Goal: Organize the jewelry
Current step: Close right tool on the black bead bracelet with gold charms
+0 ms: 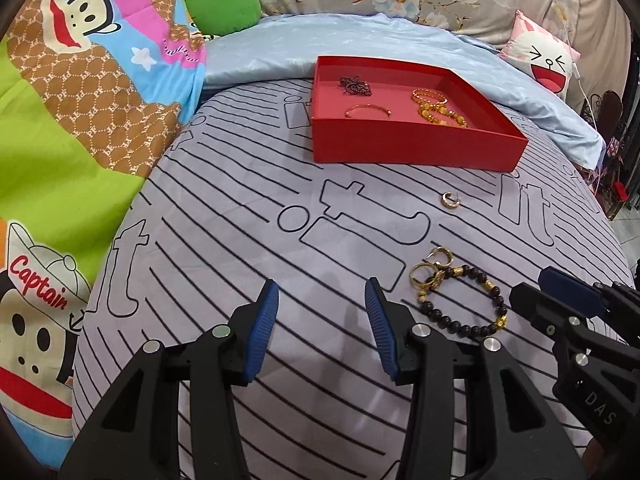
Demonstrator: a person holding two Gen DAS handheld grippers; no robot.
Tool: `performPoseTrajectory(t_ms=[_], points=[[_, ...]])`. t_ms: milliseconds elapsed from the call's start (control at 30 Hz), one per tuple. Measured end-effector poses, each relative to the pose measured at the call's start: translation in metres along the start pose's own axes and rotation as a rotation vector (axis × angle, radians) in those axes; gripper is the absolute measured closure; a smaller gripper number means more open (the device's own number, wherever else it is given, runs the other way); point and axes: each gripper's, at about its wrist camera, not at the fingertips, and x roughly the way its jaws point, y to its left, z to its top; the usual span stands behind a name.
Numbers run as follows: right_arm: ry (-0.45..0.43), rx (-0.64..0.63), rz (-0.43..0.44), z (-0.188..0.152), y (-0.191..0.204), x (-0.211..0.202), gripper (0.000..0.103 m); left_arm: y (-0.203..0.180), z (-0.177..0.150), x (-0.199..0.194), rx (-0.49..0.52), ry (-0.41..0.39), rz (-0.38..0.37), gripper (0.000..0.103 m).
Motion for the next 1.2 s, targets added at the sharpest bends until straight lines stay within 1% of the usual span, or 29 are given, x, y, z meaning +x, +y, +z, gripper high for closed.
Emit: performPoseTrajectory(t_ms=[267, 467, 533, 667, 767, 867, 1100, 1200], points=[[0.029, -0.025, -0.007, 0.001, 0.009, 0.016, 0.069, 0.014, -0.004, 0.002, -0.026, 0.01, 0.023, 0.06], [0.059, -0.04, -0.029, -0.002, 0.012, 0.028, 0.069, 0.017, -0.006, 0.006, -0.034, 0.022, 0.025, 0.06], [0.075, -0.036, -0.034, -0.005, 0.011, 0.033, 0.071, 0.017, -0.005, 0.007, -0.035, 0.024, 0.023, 0.06], [0.068, -0.055, -0.047, -0.008, 0.011, 0.033, 0.074, 0.019, -0.006, 0.009, -0.046, 0.026, 0.023, 0.06], [0.059, -0.077, -0.062, -0.011, 0.011, 0.032, 0.08, 0.019, -0.008, 0.008, -0.053, 0.026, 0.023, 0.06], [0.056, -0.075, -0.062, -0.013, 0.006, 0.03, 0.082, 0.02, -0.01, 0.007, -0.053, 0.025, 0.026, 0.06], [0.059, -0.046, -0.059, -0.016, -0.008, 0.024, 0.095, 0.02, -0.014, 0.006, -0.064, 0.028, 0.014, 0.06], [0.054, -0.048, -0.064, -0.019, -0.011, 0.021, 0.096, 0.016, -0.013, 0.006, -0.065, 0.028, 0.001, 0.06]])
